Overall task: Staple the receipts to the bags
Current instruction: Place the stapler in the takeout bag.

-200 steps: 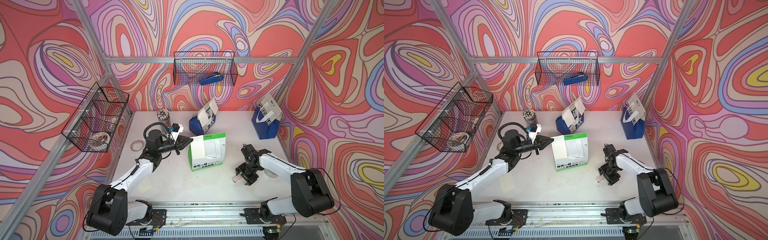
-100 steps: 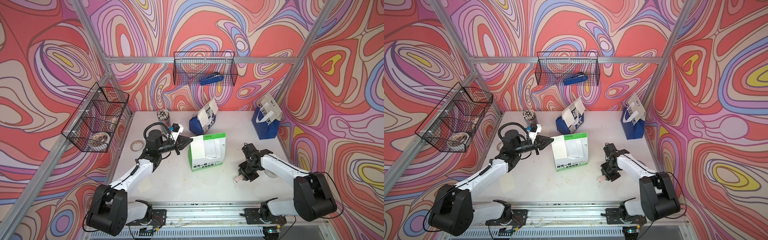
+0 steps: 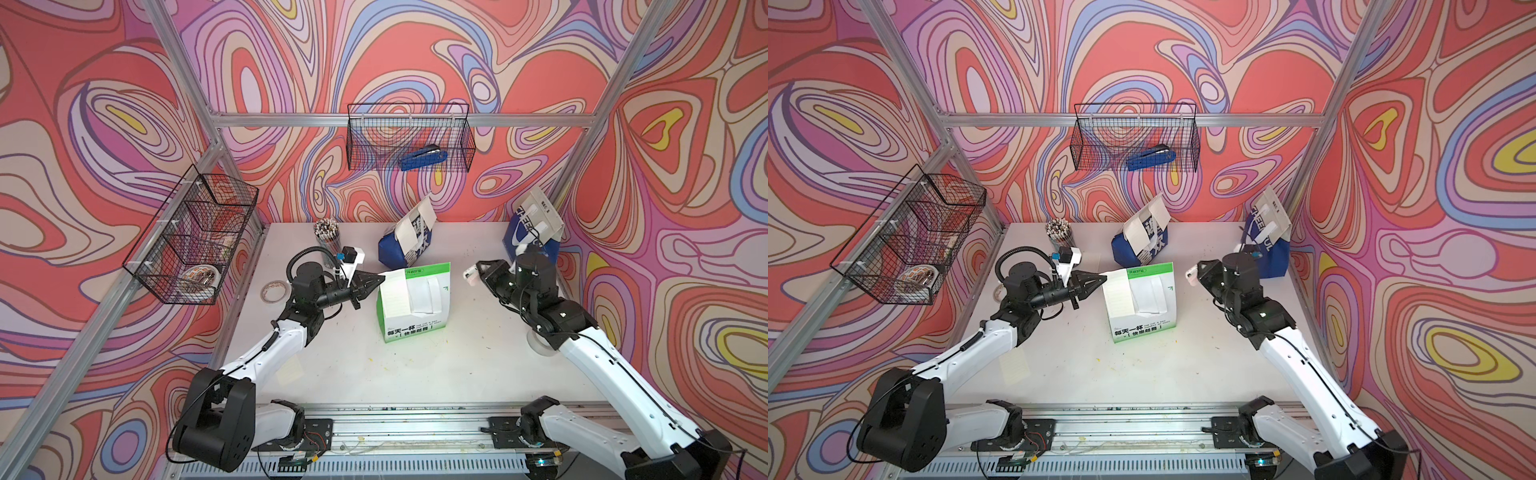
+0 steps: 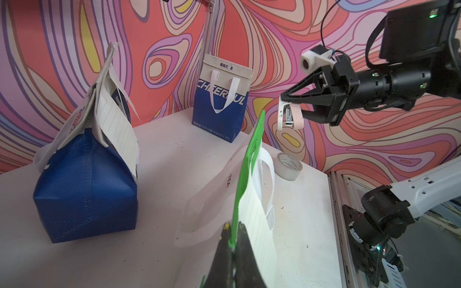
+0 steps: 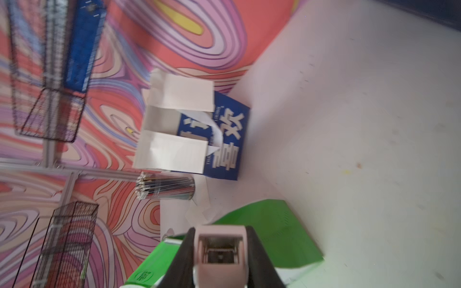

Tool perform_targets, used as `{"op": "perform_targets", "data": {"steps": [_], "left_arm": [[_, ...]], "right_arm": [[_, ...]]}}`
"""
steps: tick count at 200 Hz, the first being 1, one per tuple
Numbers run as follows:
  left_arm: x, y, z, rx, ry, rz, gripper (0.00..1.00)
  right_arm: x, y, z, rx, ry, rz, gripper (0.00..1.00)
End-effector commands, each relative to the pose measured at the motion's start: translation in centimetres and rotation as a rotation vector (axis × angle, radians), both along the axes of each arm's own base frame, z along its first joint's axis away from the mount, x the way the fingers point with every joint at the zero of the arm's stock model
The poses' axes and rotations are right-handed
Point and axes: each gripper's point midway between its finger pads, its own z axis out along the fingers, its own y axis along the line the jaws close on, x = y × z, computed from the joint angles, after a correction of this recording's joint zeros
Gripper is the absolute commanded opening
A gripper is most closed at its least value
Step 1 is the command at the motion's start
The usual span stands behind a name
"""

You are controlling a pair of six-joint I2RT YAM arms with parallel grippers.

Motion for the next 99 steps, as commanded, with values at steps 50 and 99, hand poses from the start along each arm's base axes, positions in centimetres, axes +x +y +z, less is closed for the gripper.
{"op": "perform_targets", "data": {"steps": [50, 99], "left_arm": [[0.0, 0.2, 1.1, -0.047, -0.011, 0.059, 0.00], [0.1, -0.2, 1.7, -0.087, -0.010, 0.087, 0.00]], "right_arm": [[-0.1, 15.1, 11.8, 0.067, -0.580, 0.421, 0.00], [0.5, 19.2, 7.5, -0.053, -0.567, 0.446, 0.00]]}}
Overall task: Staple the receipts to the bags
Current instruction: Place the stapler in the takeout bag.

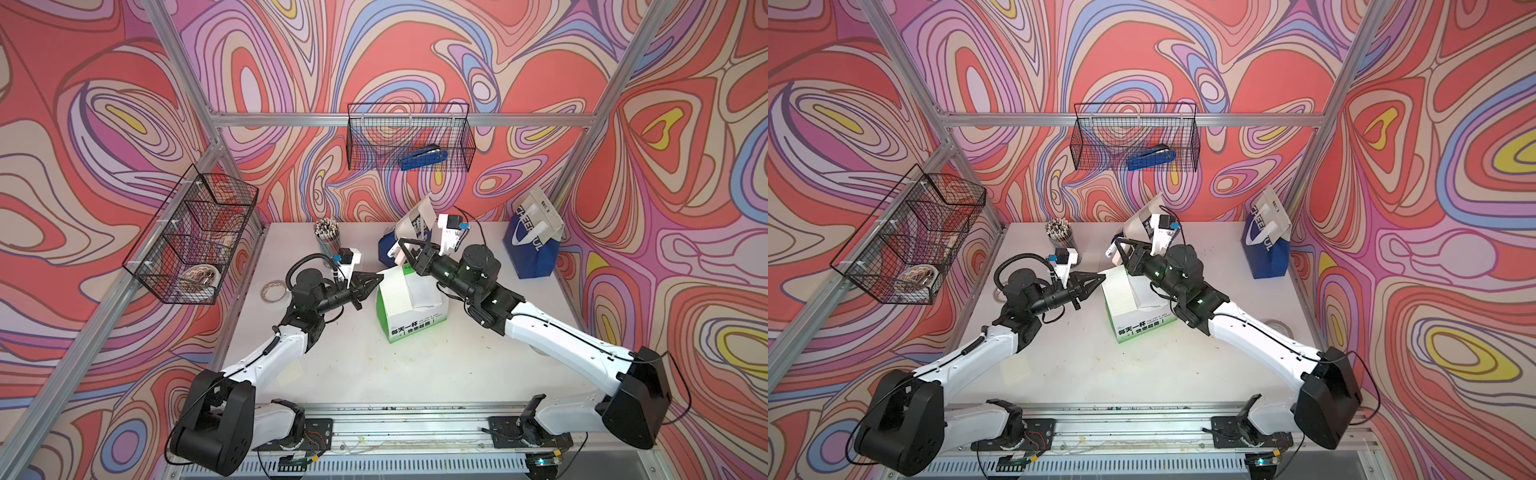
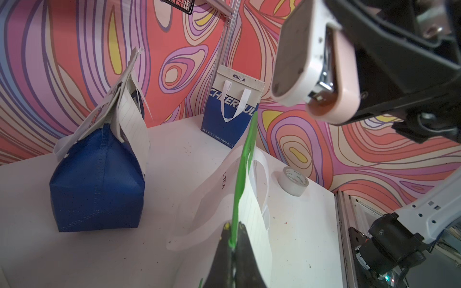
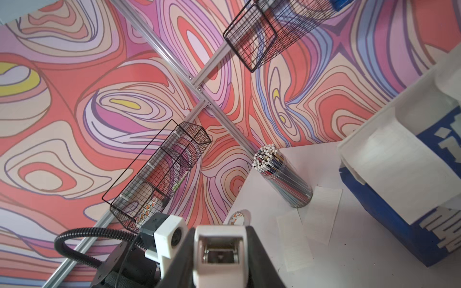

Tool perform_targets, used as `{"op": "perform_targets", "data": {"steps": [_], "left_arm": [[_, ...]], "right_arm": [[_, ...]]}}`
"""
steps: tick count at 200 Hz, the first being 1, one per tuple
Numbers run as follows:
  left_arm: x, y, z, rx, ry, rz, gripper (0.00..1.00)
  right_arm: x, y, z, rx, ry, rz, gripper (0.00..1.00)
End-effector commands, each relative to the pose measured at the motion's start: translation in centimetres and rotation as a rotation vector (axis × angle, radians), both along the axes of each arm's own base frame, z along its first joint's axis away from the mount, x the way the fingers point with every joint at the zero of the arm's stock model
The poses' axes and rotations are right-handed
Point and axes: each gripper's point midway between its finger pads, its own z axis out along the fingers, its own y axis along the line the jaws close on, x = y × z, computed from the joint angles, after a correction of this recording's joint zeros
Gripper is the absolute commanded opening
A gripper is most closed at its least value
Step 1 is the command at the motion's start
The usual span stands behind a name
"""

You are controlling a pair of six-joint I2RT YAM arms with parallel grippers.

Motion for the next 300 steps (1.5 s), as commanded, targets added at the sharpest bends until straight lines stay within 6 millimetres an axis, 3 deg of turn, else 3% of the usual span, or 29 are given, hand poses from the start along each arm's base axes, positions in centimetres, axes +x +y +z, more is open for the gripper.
{"op": "perform_targets", "data": {"steps": [1, 109, 152, 189, 220, 240, 268, 300], "left_arm": [[-0.1, -0.3, 1.6, -0.019, -0.043, 0.012, 0.00], [0.3, -0.2, 1.1, 0.006, -0.024, 0.064, 0.00], [0.4, -0.2, 1.1, 0.009, -0.027, 0.063, 0.00], [0.3, -0.3, 0.8, 0.045, -0.036, 0.054, 0.00], [0.3, -0.2, 0.8, 0.067, -0.050, 0.066, 0.00], [0.3, -0.3, 0.8, 0.065, -0.056, 0.062, 0.00], [0.2, -0.3, 1.0, 0.059, -0.063, 0.059, 0.00], [0.0, -0.4, 1.2, 0.060, -0.080, 0.049, 0.00]], "right_arm": [[0.4, 1.1, 0.3, -0.038, -0.095, -0.037, 0.00], [0.3, 0.0, -5.7, -0.151, -0.038, -0.129, 0.00], [0.5, 0.0, -6.6, -0.187, -0.023, -0.145, 0.00], [0.7, 1.1, -7.8, -0.365, -0.026, -0.156, 0.00], [-0.5, 3.1, -8.0, -0.502, -0.082, -0.138, 0.00], [-0.9, 3.6, -9.3, -0.603, -0.073, -0.166, 0.00], [-1.3, 3.2, -10.5, -0.628, -0.050, -0.168, 0.06], [-1.2, 2.5, -10.3, -0.685, -0.073, -0.188, 0.13]]}}
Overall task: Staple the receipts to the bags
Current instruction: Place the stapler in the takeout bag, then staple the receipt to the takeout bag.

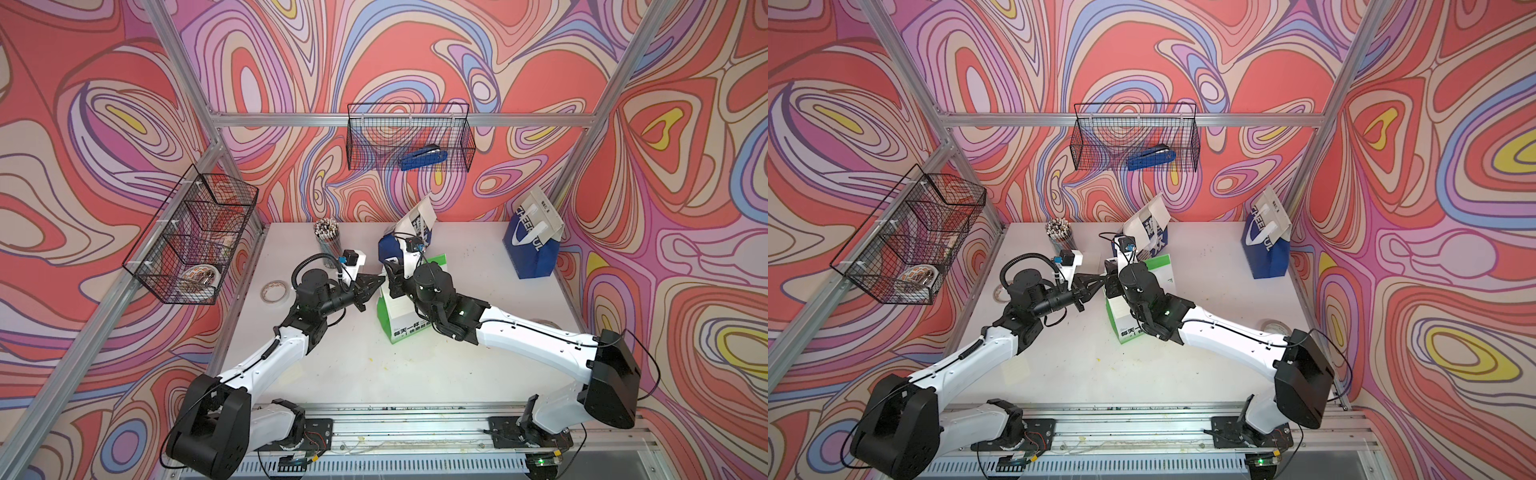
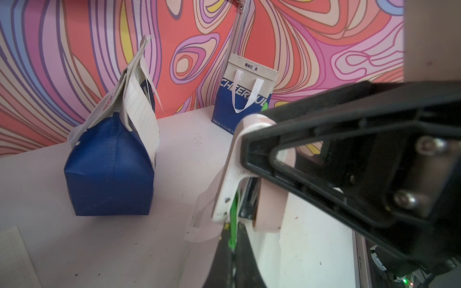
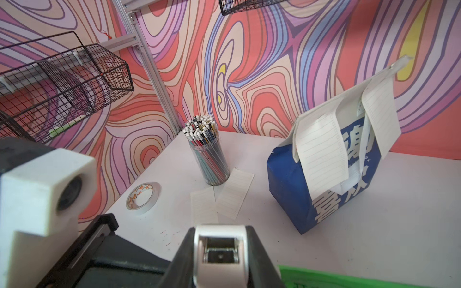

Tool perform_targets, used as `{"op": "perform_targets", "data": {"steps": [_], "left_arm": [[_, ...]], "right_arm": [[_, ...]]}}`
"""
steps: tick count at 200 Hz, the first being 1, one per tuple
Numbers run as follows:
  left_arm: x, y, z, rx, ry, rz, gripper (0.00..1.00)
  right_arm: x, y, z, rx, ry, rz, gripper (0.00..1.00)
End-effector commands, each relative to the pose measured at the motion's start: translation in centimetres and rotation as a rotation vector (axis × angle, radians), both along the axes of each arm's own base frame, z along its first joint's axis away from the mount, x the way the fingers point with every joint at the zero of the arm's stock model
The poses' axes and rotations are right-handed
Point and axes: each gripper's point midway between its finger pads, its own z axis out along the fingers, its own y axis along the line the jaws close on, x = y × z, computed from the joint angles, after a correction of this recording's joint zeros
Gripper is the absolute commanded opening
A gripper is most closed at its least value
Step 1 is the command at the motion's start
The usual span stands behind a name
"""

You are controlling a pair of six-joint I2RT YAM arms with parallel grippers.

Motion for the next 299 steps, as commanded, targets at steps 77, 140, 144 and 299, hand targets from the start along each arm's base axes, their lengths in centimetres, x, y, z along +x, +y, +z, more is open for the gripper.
{"op": "perform_targets", "data": {"steps": [77, 140, 144, 299], "left_arm": [[-1.1, -0.3, 2.8, 0.053, -0.178, -0.015, 0.00], [-1.0, -0.6, 2.3, 0.048, -0.161, -0.027, 0.00], [-0.9, -0.6, 2.3, 0.047, -0.161, -0.025, 0.00], [-4.0, -1.8, 1.6, 0.112, -0.249, -0.210, 0.00]], "right_arm": [[-1.4, -0.9, -2.7, -0.187, 0.170, -0.011, 0.17], [-2.4, 0.7, -2.7, -0.111, 0.182, 0.085, 0.30], [-2.4, 0.7, -2.4, -0.105, 0.178, 0.087, 0.32], [-6.6, -1.8, -0.8, -0.526, -0.110, 1.098, 0.82]]}}
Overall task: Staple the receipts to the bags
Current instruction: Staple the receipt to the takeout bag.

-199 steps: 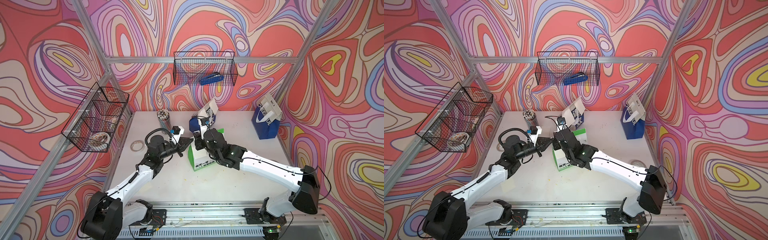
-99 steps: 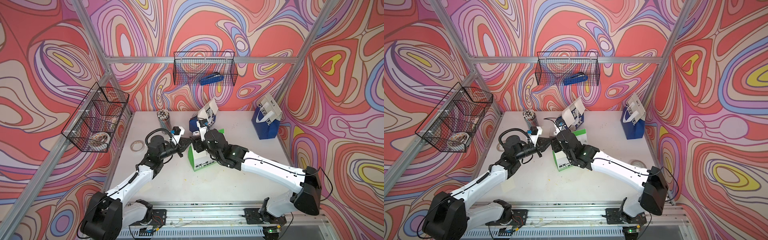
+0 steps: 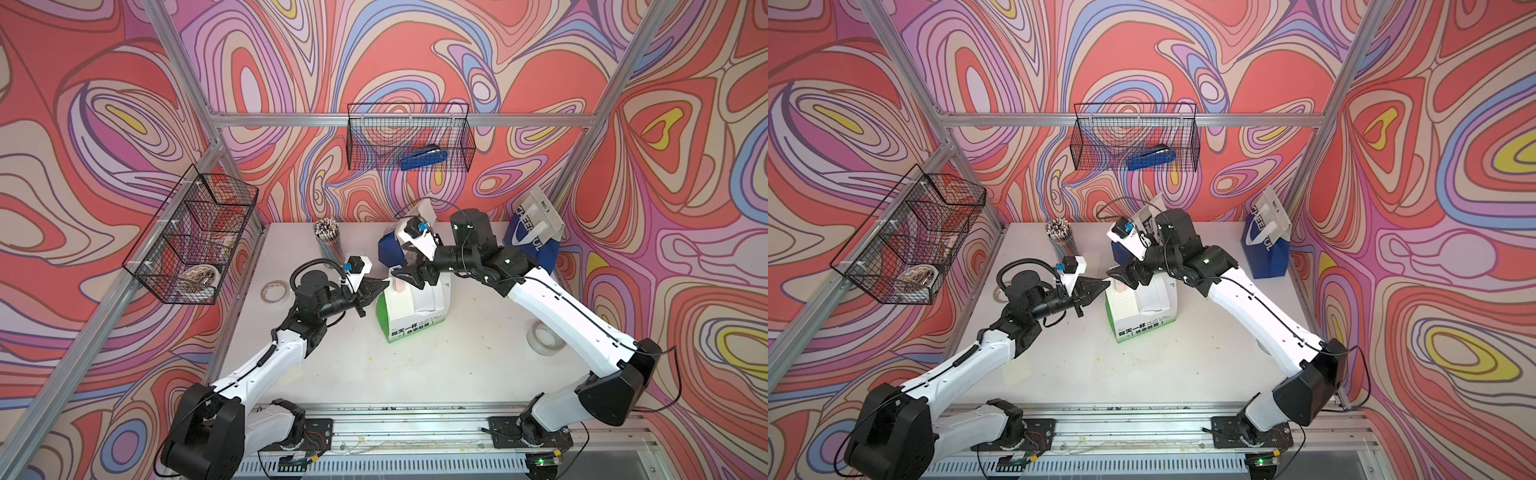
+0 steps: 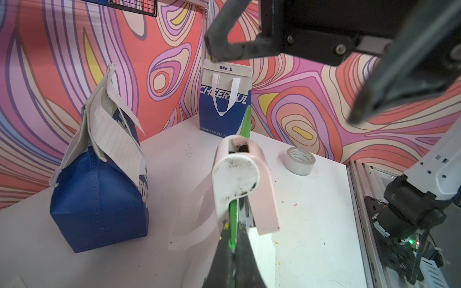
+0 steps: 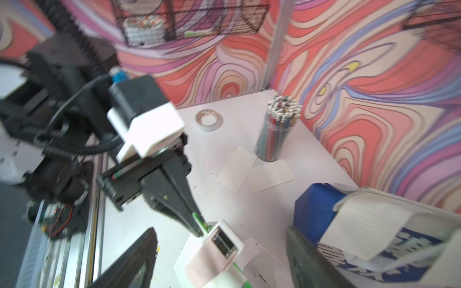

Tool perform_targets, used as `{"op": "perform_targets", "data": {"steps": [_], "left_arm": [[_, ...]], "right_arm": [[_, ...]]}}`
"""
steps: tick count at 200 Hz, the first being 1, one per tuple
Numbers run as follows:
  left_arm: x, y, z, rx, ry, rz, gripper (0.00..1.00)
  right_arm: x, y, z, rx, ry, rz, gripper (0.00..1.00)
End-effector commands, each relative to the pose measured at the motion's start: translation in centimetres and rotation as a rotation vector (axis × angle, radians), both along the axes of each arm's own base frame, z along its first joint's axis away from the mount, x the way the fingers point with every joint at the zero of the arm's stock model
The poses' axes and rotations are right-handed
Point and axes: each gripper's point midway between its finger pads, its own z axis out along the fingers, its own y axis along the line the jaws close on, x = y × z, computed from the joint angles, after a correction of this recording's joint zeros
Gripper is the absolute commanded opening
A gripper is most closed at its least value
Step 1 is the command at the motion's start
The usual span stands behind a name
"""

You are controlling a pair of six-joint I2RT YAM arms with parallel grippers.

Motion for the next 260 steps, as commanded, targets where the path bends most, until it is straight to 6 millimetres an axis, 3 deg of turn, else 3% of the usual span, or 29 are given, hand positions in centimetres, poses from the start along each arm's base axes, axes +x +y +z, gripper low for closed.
{"op": "perform_targets", "data": {"steps": [1, 42, 73, 101, 143, 200, 208, 223, 260], "left_arm": [[-1.5, -0.5, 0.5, 0.035, -0.067, -0.084, 0.00], [-2.2, -0.6, 0.4, 0.046, -0.097, -0.115, 0.00], [-2.4, -0.8, 0.3, 0.045, -0.097, -0.138, 0.00], [-2.5, -0.9, 0.4, 0.044, -0.100, -0.145, 0.00], [-2.6, -0.9, 0.2, 0.057, -0.101, -0.155, 0.00], [-2.5, -1.0, 0.0, 0.064, -0.092, -0.162, 0.00], [-2.5, -1.0, 0.0, 0.062, -0.090, -0.163, 0.00], [-2.4, -1.0, -0.1, 0.064, -0.087, -0.161, 0.00], [-2.3, -1.0, -0.1, 0.064, -0.085, -0.154, 0.00]], "right_arm": [[-2.7, 0.0, -4.4, -0.119, -0.023, 0.272, 0.82], [-1.9, -0.5, -5.8, -0.228, -0.087, 0.348, 0.82], [-3.1, -0.9, -7.5, -0.283, -0.059, 0.462, 0.81], [-4.4, -1.0, -9.1, -0.306, 0.014, 0.577, 0.71], [-4.3, -0.6, -9.3, -0.294, 0.008, 0.611, 0.60], [-3.9, -0.3, -9.8, -0.299, 0.015, 0.603, 0.36], [-3.9, -0.3, -9.8, -0.298, 0.016, 0.604, 0.27], [-3.7, -0.2, -10.0, -0.303, 0.020, 0.600, 0.00], [-3.5, 0.2, -9.5, -0.284, 0.035, 0.583, 0.00]]}}
